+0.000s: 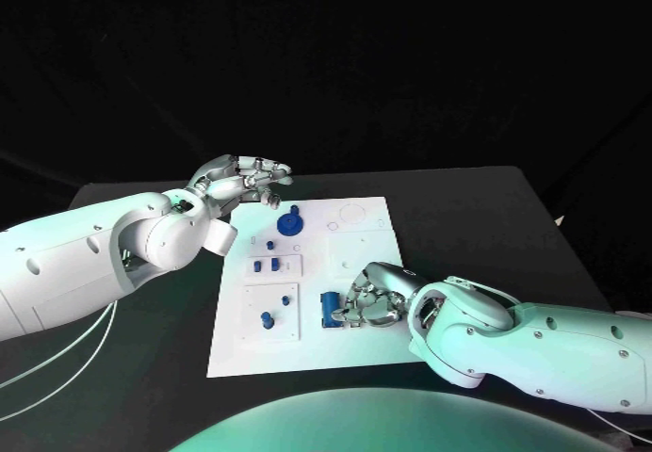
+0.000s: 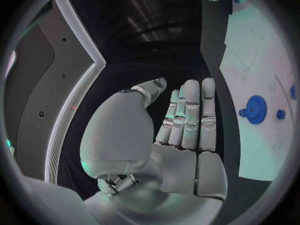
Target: Assemble the parts on the task board
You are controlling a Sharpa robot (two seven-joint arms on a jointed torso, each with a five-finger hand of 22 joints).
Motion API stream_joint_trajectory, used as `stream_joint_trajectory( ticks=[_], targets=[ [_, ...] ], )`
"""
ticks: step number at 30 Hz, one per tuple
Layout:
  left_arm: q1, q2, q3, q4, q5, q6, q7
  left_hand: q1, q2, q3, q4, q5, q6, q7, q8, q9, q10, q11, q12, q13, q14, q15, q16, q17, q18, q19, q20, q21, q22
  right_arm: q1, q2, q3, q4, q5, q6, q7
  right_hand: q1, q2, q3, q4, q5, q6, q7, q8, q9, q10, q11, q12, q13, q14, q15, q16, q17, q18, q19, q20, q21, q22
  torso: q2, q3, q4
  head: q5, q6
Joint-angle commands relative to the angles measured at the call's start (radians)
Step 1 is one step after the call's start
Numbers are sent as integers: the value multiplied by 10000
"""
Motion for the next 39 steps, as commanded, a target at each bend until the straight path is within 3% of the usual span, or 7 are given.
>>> stream_joint_trajectory(
  ticks=[1, 11, 18, 22, 29, 33, 39],
  targets=[
    [6, 7, 7, 27, 22, 89, 44, -46, 18, 31, 52, 53, -64, -25, 36, 10, -68, 16, 65, -17, -23, 39, 28, -11, 116, 30, 33, -36, -17, 10, 39, 0, -92, -153, 306, 44, 138, 33, 84, 12, 74, 54, -6, -45, 18, 551, -75, 46, 1926, 1027, -71, 67, 2491, -182, 969, -91, 42, 2579, 11, -5, 5, -3, 1],
    [6, -13, 6, 33, 22, 88, 39, -46, 18, 31, 52, 53, -64, -25, 36, 10, -68, 16, 65, -17, -23, 39, 28, -11, 116, 30, 33, -36, -17, 20, 22, 0, -103, -280, 356, 51, 517, -152, 205, -51, 282, 61, -41, -78, 60, 560, -106, 57, 1948, 1026, -101, 66, 2490, -185, 975, -120, 56, 2583, -3, -4, -10, 40, 1],
    [6, -27, 6, 36, 20, 81, 40, -46, 18, 31, 52, 53, -64, -25, 36, 10, -68, 16, 65, -17, -23, 39, 28, -11, 116, 30, 33, -36, -17, 27, -225, 1, 64, -312, -320, 333, 464, -182, 203, 35, 379, 48, -14, -102, 64, 509, -91, -51, 1876, 1021, -98, 58, 2467, -175, 956, -123, 17, 2571, 3, -1, -10, 11, 1],
    [6, -50, 6, 45, 19, 63, 50, -46, 18, 31, 52, 53, -64, -25, 36, 10, -68, 16, 65, -17, -23, 39, 28, -11, 116, 30, 33, -36, -17, 190, -709, 8, 344, -78, -882, 632, 507, -266, 232, 27, 543, -120, 39, -208, 57, 349, -49, -371, 1657, 1013, -69, 45, 2432, -160, 923, -108, -49, 2550, 1, -4, -14, 6, 1],
    [6, -90, 6, 89, 19, 31, 91, -52, 18, 28, 53, 56, -71, -24, 52, 10, -73, 17, 76, -17, -27, 39, 33, -14, 116, 29, 33, -37, -22, 477, -1715, 7, 555, -348, -853, 568, 454, -500, 175, 39, 492, -750, 336, -575, 0, 24, 201, -944, 1281, 989, 133, 4, 2330, -90, 769, 46, -351, 2454, -7, -24, -23, -44, 1],
    [6, -110, 6, 102, 19, 20, 102, -52, 18, 28, 53, 56, -71, -24, 52, 10, -73, 17, 76, -17, -27, 39, 33, -14, 116, 29, 33, -37, -22, 474, -2102, -2, 571, -796, -768, 508, 456, -573, 125, 40, 392, -951, 440, -698, -31, -123, 297, -1184, 1123, 977, 218, -15, 2285, -52, 683, 125, -519, 2401, -3, -9, -30, -61, 1],
    [4, -100, 5, 100, 18, 32, 109, -52, 18, 28, 53, 56, -71, -24, 52, 10, -73, 17, 76, -17, -27, 39, 33, -14, 116, 29, 33, -37, -22, 293, -2385, -15, 613, -1509, -645, 285, 454, -600, 81, 42, 338, -860, 430, -653, -1, -121, 303, -1172, 1131, 976, 239, -17, 2284, -58, 697, 157, -491, 2410, 0, -4, -24, -77, 1]
  ],
)
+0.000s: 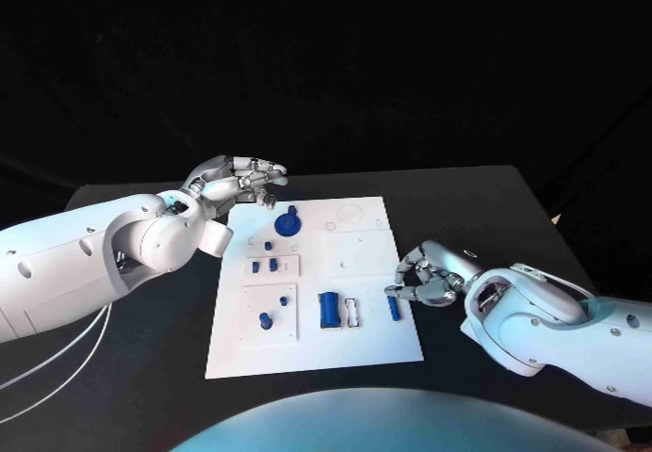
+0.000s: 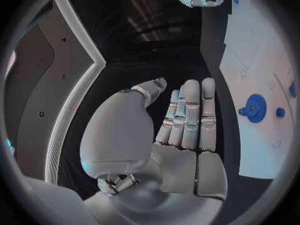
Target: Assemble the parts on the task board
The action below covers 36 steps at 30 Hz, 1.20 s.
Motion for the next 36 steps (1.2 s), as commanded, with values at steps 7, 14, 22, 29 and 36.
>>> stream_joint_trajectory(
  ticks=[7, 14, 22, 29, 36],
  targets=[
    [3, 18, 6, 39, 20, 51, 108, -52, 18, 29, 53, 56, -72, -24, 53, 14, -73, 17, 36, -17, -27, 39, 33, -15, 116, 29, 33, -37, -16, -434, 32, -18, -72, -1336, 317, -532, 13, -120, -116, 9, -62, 154, -38, 57, 49, -27, 24, -34, 1115, 953, 67, -28, 2247, -55, 694, 58, -13, 2413, 14, 7, 25, -13, 1],
    [3, 3, 6, 47, 19, 57, 111, -52, 18, 29, 53, 56, -72, -24, 53, 14, -73, 17, 36, -17, -27, 39, 33, -15, 116, 29, 33, -37, -16, -686, 305, -22, -338, -1471, 476, -696, -12, -123, -137, 18, -80, 170, -42, 63, 55, -36, 21, -50, 1103, 950, 64, -33, 2237, -51, 684, 60, -33, 2407, 13, 1, 29, -1, 1],
    [3, -5, 6, 51, 19, 62, 110, -66, 12, 19, 58, 62, -84, -22, 67, 13, -72, 16, 51, -15, -33, 40, 37, -19, 115, 27, 34, -40, -21, -778, 469, -22, -534, -1573, 708, -797, -6, -110, -135, 13, -80, 187, -50, 71, 60, -23, 16, -26, 1119, 952, 62, -29, 2247, -52, 687, 61, -28, 2408, 5, 0, 27, 6, 1],
    [3, -5, 6, 50, 19, 72, 109, -66, 12, 19, 58, 62, -84, -22, 67, 13, -72, 16, 51, -15, -33, 40, 37, -19, 115, 27, 34, -40, -21, -816, 596, -23, -665, -1714, 942, -888, 245, -74, -71, -51, -51, 222, -91, 75, 78, -17, -21, -18, 1122, 954, 32, -28, 2253, -48, 682, 52, -40, 2405, 10, 7, 23, 14, 1],
    [3, -7, 6, 46, 19, 77, 105, -66, 12, 19, 58, 62, -84, -22, 67, 13, -72, 16, 51, -15, -33, 40, 37, -19, 115, 27, 34, -40, -21, -863, 729, -24, -711, -1810, 1106, -967, 1799, 113, 1092, -437, -339, 339, -204, -49, -27, -13, -133, 14, 1144, 959, -84, -24, 2276, -54, 699, -56, -18, 2415, 10, 7, 33, -11, 1]
  ],
)
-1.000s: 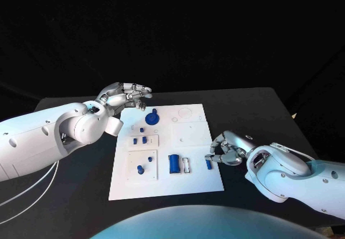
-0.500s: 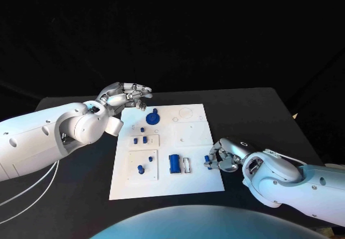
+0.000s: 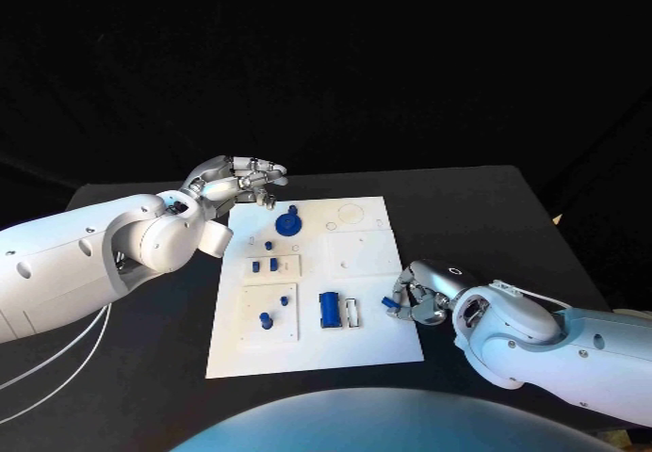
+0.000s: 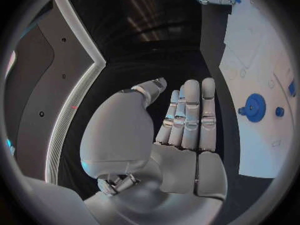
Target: Assemble the parts on the task board
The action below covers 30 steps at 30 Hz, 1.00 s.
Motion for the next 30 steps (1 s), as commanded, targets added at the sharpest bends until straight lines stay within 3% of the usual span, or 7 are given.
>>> stream_joint_trajectory(
  ticks=[1, 2, 4, 6, 8, 18, 30],
  targets=[
    [5, 10, 6, 23, 19, 74, 96, -67, 13, 19, 58, 61, -48, 14, 67, 15, -72, 16, 52, -16, -33, 40, 38, -9, 115, 27, 34, -40, -9, -84, 41, -55, -26, -239, 525, -238, 794, 32, 1290, -198, -875, 170, -25, -128, -208, 6, -111, 13, 1151, 962, -89, -21, 2288, -58, 708, -80, -4, 2416, -1, 1, 5, -9, 1],
    [5, 10, 6, 22, 19, 75, 95, -67, 13, 19, 58, 61, -48, 14, 67, 15, -72, 16, 52, -16, -33, 40, 38, -9, 115, 27, 34, -40, -9, -86, 42, -55, -17, -249, 495, -252, 795, -326, 2561, -280, -711, 330, -57, -160, -272, 36, -138, 60, 1182, 966, -91, -17, 2303, -65, 723, -87, 22, 2424, -2, -3, 3, -6, 1],
    [5, 10, 6, 22, 18, 76, 94, -67, 13, 19, 58, 61, -48, 14, 67, 15, -72, 16, 52, -16, -33, 40, 38, -9, 115, 27, 34, -40, -9, -90, 37, -55, 19, -239, 382, -274, 244, -743, 3892, -560, -485, 414, -21, -83, -155, 71, -155, 81, 1190, 968, -75, -16, 2310, -67, 732, -104, 37, 2429, -5, -5, 4, -6, 1],
    [5, 12, 6, 20, 18, 77, 94, -67, 13, 19, 58, 61, -48, 14, 67, 15, -72, 16, 52, -16, -33, 40, 38, -9, 115, 27, 34, -40, -9, -91, 20, -55, 77, -181, 250, -287, -361, -906, 4800, -1162, -74, 349, -61, 85, 135, 163, -148, 199, 1267, 971, -104, -12, 2325, -81, 760, -101, 92, 2446, -6, -9, -1, -2, 1],
    [5, 16, 6, 19, 18, 79, 94, -67, 13, 19, 58, 61, -48, 14, 67, 15, -72, 16, 52, -16, -33, 40, 38, -9, 115, 27, 34, -40, -9, -90, -3, -54, 156, -90, 104, -294, -777, -902, 5185, -1508, 95, 240, -75, 189, 343, 179, -143, 200, 1267, 973, -110, -10, 2332, -90, 778, -95, 128, 2457, -7, -4, 0, -2, 1],
    [5, 43, 6, 6, 17, 83, 98, -67, 13, 19, 58, 61, -48, 14, 67, 15, -72, 16, 52, -16, -33, 40, 38, -9, 115, 27, 34, -40, -9, 98, 53, -45, 564, 346, -807, -128, -1913, -835, 5768, -1883, 162, 150, -118, 357, 651, 325, -179, 427, 1424, 992, -140, 22, 2406, -131, 865, -117, 307, 2512, -2, -6, 6, 7, 1],
    [5, 69, 6, 14, 16, 103, 95, -67, 13, 19, 58, 61, -48, 14, 67, 15, -72, 16, 52, -16, -33, 40, 38, -9, 115, 27, 34, -40, -9, 183, 809, -42, 450, 1613, -996, 72, -2682, -821, 5895, -1842, -56, 189, -132, 361, 681, 379, -190, 523, 1497, 998, -150, 33, 2431, -139, 882, -131, 342, 2522, 3, -12, 9, 3, 1]
  ],
)
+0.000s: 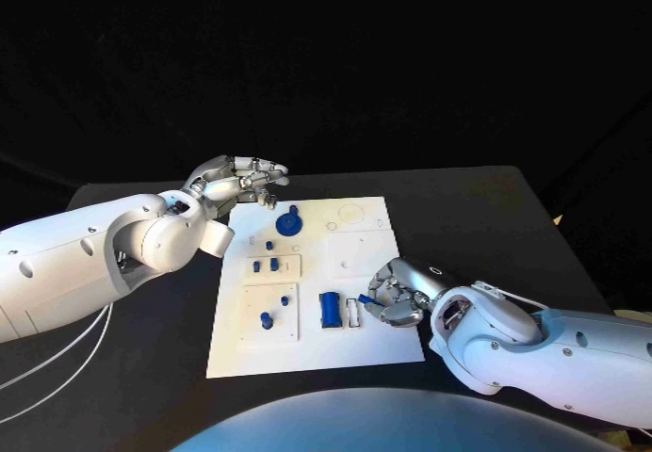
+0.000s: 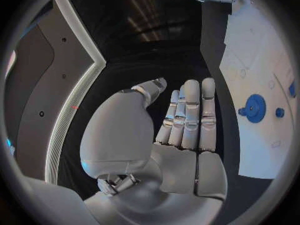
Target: Assemble the parts on the task board
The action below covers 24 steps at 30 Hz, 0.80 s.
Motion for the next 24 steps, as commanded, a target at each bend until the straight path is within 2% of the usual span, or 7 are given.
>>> stream_joint_trajectory(
  ticks=[1, 3, 9, 12, 17, 24],
  targets=[
    [5, 30, 6, 27, 18, 103, 95, -67, 13, 19, 58, 62, -48, 13, 68, 16, -72, 16, 53, -16, -33, 40, 38, -10, 116, 27, 34, -40, -11, 3, 167, 0, -105, 747, -96, 146, -221, 20, 59, 50, -78, 71, -105, 273, 204, 270, -52, 74, 1502, 995, -75, 30, 2426, -138, 880, -90, 50, 2525, 4, -7, -4, -4, 1],
    [5, 29, 6, 34, 18, 107, 94, -67, 13, 19, 58, 62, -48, 13, 68, 16, -72, 16, 53, -16, -33, 40, 38, -10, 116, 27, 34, -40, -11, 1, 344, 0, -233, 891, 91, 147, -693, 58, 53, 234, -117, 89, -88, 236, 172, 260, -40, 46, 1486, 995, -66, 30, 2427, -138, 878, -86, 47, 2524, 9, -1, -3, 10, 1],
    [5, 11, 6, 50, 18, 106, 88, -67, 13, 19, 58, 62, -48, 13, 68, 16, -72, 16, 53, -16, -33, 40, 38, -10, 116, 27, 34, -40, -11, -34, 597, -3, -505, 1043, 534, 69, -1191, 31, -14, 376, -392, 220, -112, 230, 131, 384, -55, 283, 1651, 1003, -74, 44, 2460, -148, 900, -87, 93, 2538, 8, 3, -7, 30, 1],
    [6, 0, 6, 55, 16, 100, 81, -67, 13, 19, 58, 62, -48, 13, 68, 16, -72, 16, 53, -16, -33, 40, 38, -10, 116, 27, 34, -40, -11, -48, 671, -4, -588, 1031, 666, 30, -1508, 87, -79, 510, -772, 343, -138, 229, 94, 479, -77, 469, 1784, 1009, -93, 57, 2489, -162, 929, -102, 152, 2556, 9, 7, -18, 47, 1],
    [6, -1, 6, 63, 7, 105, 76, -67, 13, 19, 58, 62, -48, 13, 68, 16, -72, 16, 53, -16, -33, 40, 38, -10, 116, 27, 34, -40, -11, -57, 764, -4, -642, 1010, 803, 22, -1695, 90, -166, 573, -1075, 445, -163, 241, 81, 517, -94, 542, 1840, 1008, -107, 55, 2485, -162, 929, -114, 152, 2556, -1, 13, -25, 61, 1],
    [7, -7, 7, 67, 3, 109, 65, -67, 13, 19, 58, 62, -48, 13, 68, 16, -72, 16, 53, -16, -33, 40, 38, -10, 116, 27, 34, -40, -11, -60, 805, -4, -687, 954, 926, -2, -1688, 91, -175, 550, -1114, 498, -187, 264, 90, 531, -110, 571, 1861, 1008, -115, 54, 2482, -161, 927, -119, 149, 2555, 0, 10, -23, 52, 1]
  ],
)
